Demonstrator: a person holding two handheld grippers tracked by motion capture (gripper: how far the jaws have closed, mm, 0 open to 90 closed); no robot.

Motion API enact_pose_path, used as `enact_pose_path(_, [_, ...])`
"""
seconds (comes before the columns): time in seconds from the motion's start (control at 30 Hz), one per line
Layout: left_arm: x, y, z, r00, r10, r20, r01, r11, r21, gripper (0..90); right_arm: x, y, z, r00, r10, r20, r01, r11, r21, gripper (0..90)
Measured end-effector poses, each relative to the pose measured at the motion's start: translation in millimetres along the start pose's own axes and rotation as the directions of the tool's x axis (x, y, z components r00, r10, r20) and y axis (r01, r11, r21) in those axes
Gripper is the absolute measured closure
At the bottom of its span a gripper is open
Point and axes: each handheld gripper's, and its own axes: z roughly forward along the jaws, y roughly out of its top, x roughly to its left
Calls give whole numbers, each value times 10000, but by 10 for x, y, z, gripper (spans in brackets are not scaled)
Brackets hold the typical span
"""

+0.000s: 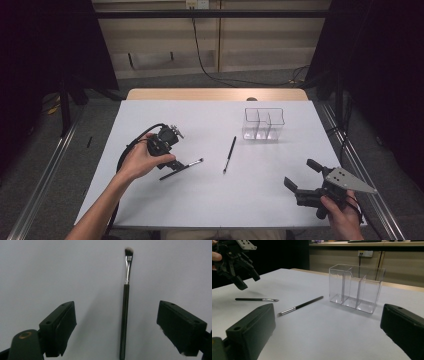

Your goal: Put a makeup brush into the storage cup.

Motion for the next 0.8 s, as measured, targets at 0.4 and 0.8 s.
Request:
enact_pose_path(0.4, [2,-96,160,9993,95,351,-138,9922,1238,175,5,-2,5,10000,-51,-54,51,10000,44,0])
enact_pose_path(0.8, [-9,-104,255,9983,185,554,-284,9827,1830,297,12,-4,9,9999,-76,-86,77,9999,85,0])
